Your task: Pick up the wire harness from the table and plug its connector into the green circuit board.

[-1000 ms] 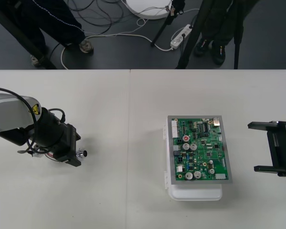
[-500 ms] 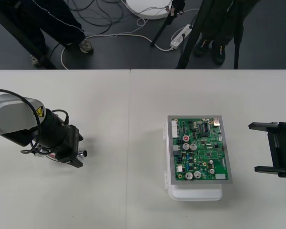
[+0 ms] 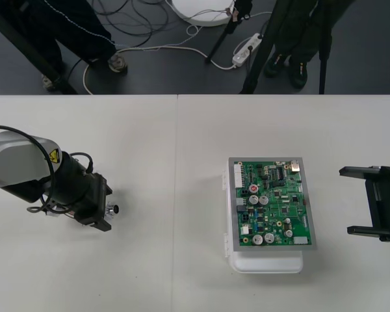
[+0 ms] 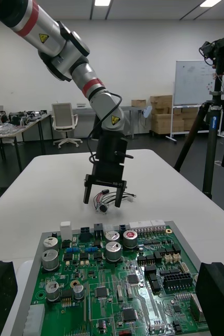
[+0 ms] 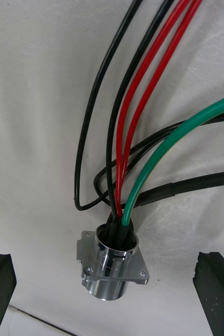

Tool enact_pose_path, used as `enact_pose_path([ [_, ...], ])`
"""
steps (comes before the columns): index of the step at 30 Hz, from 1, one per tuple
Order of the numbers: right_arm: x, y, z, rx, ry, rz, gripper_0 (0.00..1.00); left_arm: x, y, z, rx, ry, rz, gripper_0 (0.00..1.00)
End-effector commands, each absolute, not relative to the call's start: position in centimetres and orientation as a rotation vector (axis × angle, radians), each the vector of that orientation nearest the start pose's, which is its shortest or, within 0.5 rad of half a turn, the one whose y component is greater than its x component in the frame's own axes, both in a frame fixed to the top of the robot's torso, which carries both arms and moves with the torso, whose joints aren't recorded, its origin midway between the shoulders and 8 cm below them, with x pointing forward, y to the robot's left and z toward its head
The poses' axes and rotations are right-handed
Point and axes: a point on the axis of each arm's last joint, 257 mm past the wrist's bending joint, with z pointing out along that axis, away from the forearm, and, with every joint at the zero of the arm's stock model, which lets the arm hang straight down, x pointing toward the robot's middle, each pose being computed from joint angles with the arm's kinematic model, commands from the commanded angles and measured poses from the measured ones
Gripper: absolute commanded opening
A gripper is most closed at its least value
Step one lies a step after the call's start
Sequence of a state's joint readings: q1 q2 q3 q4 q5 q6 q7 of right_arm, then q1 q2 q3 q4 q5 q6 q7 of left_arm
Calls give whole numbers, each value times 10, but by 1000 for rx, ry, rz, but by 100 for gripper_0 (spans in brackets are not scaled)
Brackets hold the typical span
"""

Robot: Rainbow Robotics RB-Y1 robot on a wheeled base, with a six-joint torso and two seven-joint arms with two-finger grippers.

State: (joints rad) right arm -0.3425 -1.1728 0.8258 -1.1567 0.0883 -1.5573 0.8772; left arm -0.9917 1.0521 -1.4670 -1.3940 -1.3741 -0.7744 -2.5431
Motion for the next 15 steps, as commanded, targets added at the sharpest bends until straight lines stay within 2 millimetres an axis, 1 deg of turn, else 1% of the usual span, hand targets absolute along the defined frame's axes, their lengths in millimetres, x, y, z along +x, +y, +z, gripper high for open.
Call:
enact_pose_path([
  [1, 322, -244, -145, -1220, 962, 927, 100, 407, 222, -378, -2327, 2300, -492, 100],
  [7, 322, -244, -145, -1220, 962, 927, 100, 407, 215, -383, -2315, 2313, -500, 100],
  [11, 322, -244, -145, -1219, 963, 928, 100, 410, 214, -383, -2313, 2307, -511, 100],
  [15, 323, -244, -145, -1216, 962, 927, 100, 413, 217, -383, -2307, 2296, -514, 100],
])
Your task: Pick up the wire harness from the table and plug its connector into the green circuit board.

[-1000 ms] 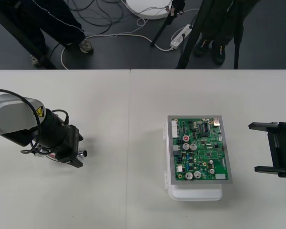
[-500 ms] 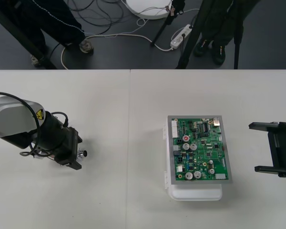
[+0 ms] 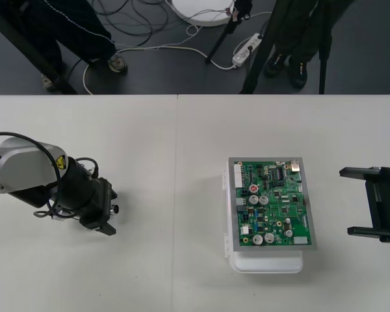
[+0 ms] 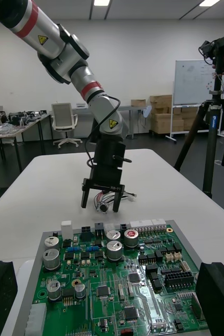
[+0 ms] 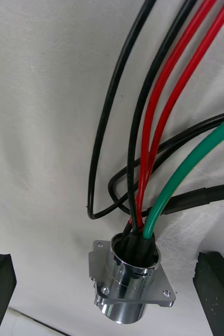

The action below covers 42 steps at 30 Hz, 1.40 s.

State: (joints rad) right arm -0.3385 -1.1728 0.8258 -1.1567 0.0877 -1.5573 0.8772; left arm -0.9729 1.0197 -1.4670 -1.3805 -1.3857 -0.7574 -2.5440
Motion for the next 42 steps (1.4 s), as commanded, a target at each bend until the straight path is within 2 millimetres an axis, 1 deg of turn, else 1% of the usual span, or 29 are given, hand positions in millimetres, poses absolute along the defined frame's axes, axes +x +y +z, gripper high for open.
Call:
enact_pose_path([
  [1, 323, -244, -145, -1218, 964, 926, 100, 415, 218, -383, -2307, 2292, -518, 100],
  [9, 323, -244, -145, -1215, 964, 927, 100, 413, 224, -389, -2325, 2269, -511, 100],
  [23, 323, -244, -145, -1214, 968, 931, 100, 411, 229, -395, -2345, 2248, -509, 100],
  [24, 323, -244, -145, -1214, 968, 931, 100, 412, 230, -395, -2344, 2245, -510, 92],
  [25, 323, -244, -145, -1212, 967, 931, 100, 412, 230, -395, -2344, 2246, -508, 49],
  [26, 324, -244, -145, -1210, 968, 930, 100, 412, 230, -395, -2344, 2246, -508, 0],
  [42, 324, -244, -143, -1207, 967, 929, 100, 411, 235, -395, -2353, 2235, -500, 0],
])
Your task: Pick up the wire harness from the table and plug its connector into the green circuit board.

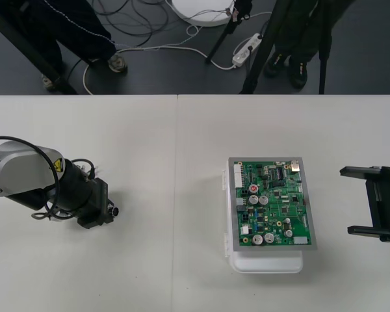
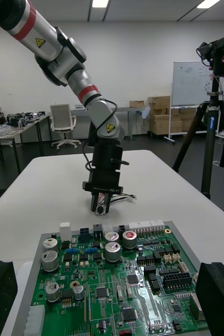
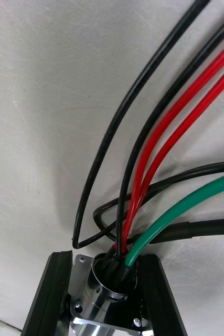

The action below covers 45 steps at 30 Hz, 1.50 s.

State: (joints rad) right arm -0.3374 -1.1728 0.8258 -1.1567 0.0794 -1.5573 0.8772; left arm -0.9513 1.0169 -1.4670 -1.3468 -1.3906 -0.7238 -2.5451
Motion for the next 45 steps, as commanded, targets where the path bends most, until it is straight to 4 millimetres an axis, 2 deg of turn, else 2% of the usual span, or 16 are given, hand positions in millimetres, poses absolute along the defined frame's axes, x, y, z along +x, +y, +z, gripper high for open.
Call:
enact_pose_path([
  [1, 324, -244, -143, -1207, 967, 929, 100, 411, 235, -395, -2355, 2234, -500, 0],
  [7, 324, -244, -143, -1207, 966, 928, 100, 412, 238, -394, -2366, 2224, -501, 0],
  [15, 325, -245, -143, -1206, 970, 927, 100, 405, 236, -388, -2476, 2179, -511, 0],
  [28, 325, -245, -143, -1204, 970, 927, 100, 412, 244, -351, -2642, 2083, -551, 0],
  [36, 327, -245, -141, -1197, 968, 926, 100, 410, 252, -326, -2905, 1843, -469, 0],
  [43, 327, -246, -140, -1194, 967, 924, 100, 408, 242, -303, -3106, 1668, -411, 0],
  [45, 327, -245, -140, -1194, 964, 927, 100, 406, 238, -295, -3197, 1569, -372, 0],
])
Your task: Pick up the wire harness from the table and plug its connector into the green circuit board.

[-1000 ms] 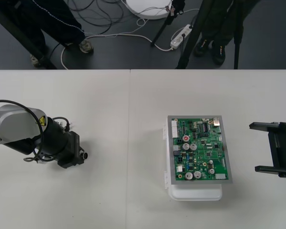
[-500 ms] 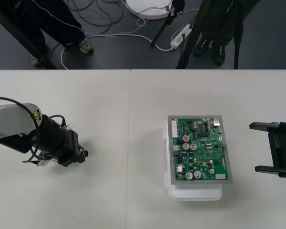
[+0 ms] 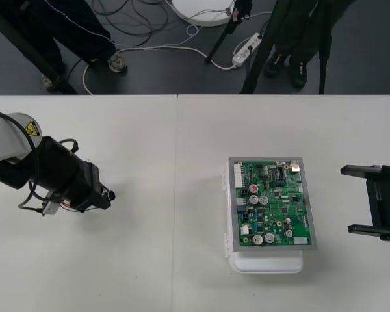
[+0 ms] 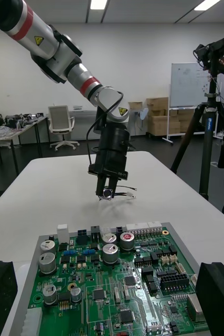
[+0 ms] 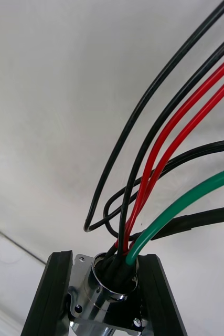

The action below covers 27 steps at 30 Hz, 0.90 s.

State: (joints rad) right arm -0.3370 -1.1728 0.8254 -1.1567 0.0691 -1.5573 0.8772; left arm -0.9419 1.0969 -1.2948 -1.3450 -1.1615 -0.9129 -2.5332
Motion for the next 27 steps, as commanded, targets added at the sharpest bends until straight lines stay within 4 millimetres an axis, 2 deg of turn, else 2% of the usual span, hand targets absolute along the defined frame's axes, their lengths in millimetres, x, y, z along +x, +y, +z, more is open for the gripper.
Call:
enact_pose_path([
  [1, 326, -245, -139, -1196, 960, 926, 100, 405, 237, -292, -3243, 1517, -352, 0],
  [11, 326, -243, -136, -1197, 953, 932, 100, 405, 234, -257, -3501, 1172, -294, 0],
  [18, 323, -243, -136, -1217, 937, 921, 100, 400, 231, -232, -3706, 830, -247, 0],
  [27, 323, -243, -135, -1226, 920, 903, 100, 390, 232, -215, -3876, 420, -220, 0],
])
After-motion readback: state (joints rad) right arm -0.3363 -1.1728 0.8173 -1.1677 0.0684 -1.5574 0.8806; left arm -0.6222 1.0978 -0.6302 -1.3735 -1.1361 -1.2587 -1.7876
